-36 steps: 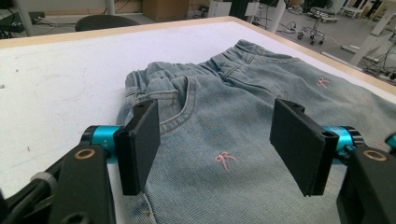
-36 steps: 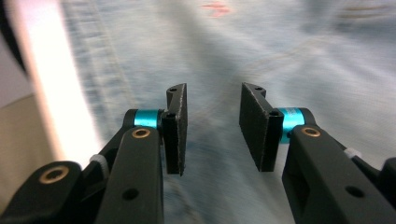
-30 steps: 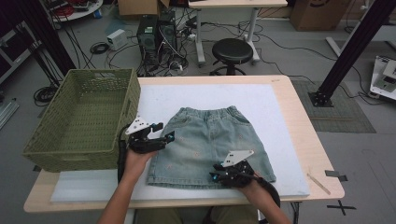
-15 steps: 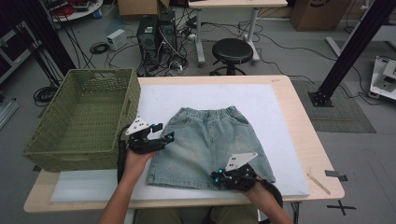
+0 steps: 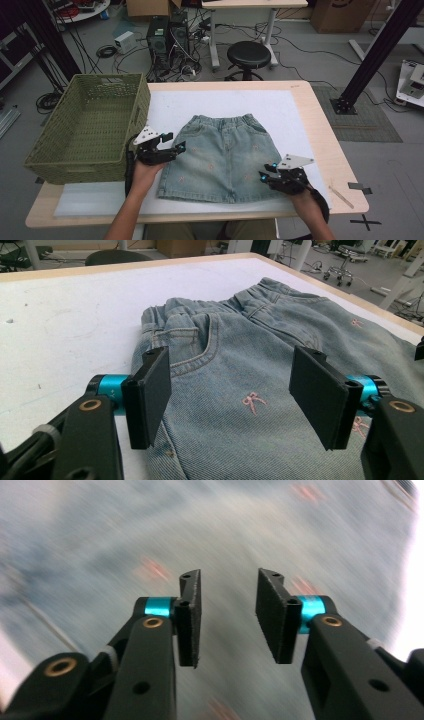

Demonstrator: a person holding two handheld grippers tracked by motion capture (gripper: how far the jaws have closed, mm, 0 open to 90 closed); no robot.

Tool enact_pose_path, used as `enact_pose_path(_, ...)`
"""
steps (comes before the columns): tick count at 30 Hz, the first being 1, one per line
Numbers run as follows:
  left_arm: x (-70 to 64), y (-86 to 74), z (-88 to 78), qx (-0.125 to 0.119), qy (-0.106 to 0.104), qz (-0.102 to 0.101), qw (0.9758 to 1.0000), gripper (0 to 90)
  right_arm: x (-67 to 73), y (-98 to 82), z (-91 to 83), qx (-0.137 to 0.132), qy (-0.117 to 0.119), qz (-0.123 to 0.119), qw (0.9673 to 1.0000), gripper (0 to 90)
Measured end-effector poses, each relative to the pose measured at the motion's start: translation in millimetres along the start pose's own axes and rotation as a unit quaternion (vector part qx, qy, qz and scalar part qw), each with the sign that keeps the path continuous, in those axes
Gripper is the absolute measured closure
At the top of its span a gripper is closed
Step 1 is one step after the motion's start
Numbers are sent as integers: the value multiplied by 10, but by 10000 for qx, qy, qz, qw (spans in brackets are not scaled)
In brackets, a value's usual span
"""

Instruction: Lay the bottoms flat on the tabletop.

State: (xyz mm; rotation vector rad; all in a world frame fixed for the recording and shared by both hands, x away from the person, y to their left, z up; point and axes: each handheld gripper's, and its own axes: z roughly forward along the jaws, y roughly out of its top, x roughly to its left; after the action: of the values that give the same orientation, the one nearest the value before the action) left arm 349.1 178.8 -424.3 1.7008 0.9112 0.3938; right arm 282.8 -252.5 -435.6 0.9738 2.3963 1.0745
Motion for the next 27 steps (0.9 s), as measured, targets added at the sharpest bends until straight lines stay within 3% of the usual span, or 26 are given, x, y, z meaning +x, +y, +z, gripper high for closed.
enact_pose_path(5,9,-7,10,39,77,-8,10000,333,-135,-219,-100,378,-312,-3,9988,707)
enact_pose_path(10,13,-14,17,57,164,-47,9998,335,-148,-368,-226,324,-346,77,9988,717)
enact_pose_path(14,25,-17,34,88,247,-60,9996,335,-174,-390,-275,364,-206,206,9989,700)
enact_pose_path(15,32,-14,46,98,254,-70,9996,335,-181,-368,-277,342,-137,251,9990,659)
enact_pose_path(18,43,1,81,116,234,-77,9996,335,-231,-242,-283,-120,-108,447,9989,547)
enact_pose_path(21,50,20,114,145,225,-66,9996,335,-283,-69,-201,-380,-224,391,9983,467)
enact_pose_path(25,36,28,144,167,202,-31,9997,335,-339,250,69,-369,-293,196,9987,431)
enact_pose_path(27,35,19,160,208,187,-40,9996,335,-362,404,241,-284,-288,241,9989,422)
